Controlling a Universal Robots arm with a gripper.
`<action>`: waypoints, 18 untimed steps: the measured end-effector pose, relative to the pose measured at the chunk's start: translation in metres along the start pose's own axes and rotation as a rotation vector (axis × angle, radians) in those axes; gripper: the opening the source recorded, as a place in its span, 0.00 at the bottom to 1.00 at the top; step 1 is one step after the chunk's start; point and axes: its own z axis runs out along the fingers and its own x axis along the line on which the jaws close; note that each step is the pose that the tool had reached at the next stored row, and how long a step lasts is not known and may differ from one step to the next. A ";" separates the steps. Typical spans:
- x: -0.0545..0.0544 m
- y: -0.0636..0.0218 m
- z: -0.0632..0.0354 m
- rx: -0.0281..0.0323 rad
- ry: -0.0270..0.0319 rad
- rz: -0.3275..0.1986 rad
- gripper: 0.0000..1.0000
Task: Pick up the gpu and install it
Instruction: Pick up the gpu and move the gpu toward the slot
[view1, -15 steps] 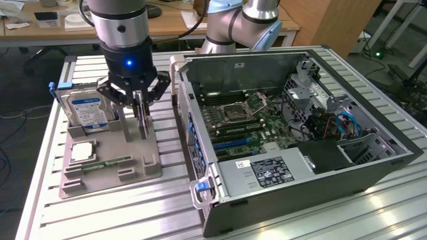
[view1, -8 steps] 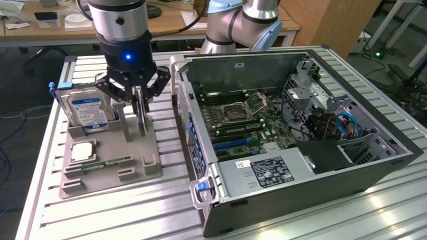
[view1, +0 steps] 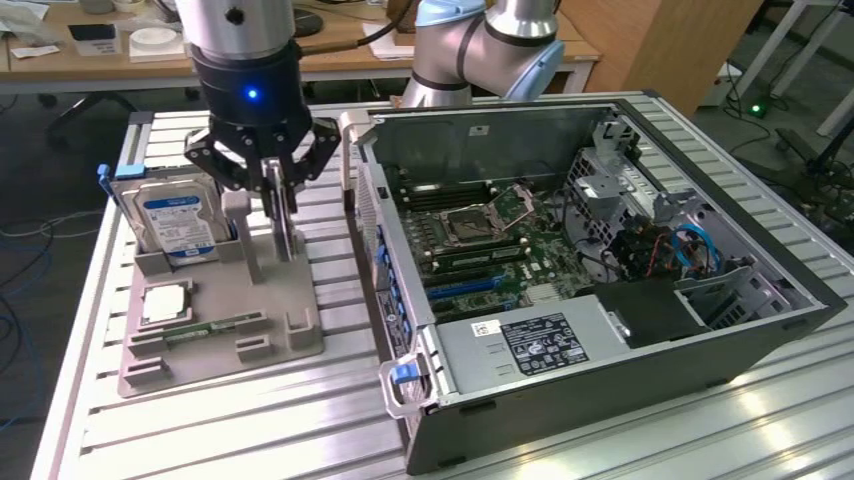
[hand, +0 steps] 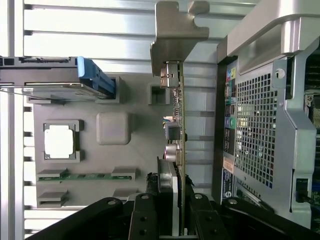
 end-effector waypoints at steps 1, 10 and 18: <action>0.000 0.0000 -0.0014 0.0000 0.0000 0.000 0.28; 0.000 0.0004 -0.0097 0.0001 0.0001 0.000 0.28; -0.001 0.0007 -0.0185 0.0000 0.0000 0.000 0.28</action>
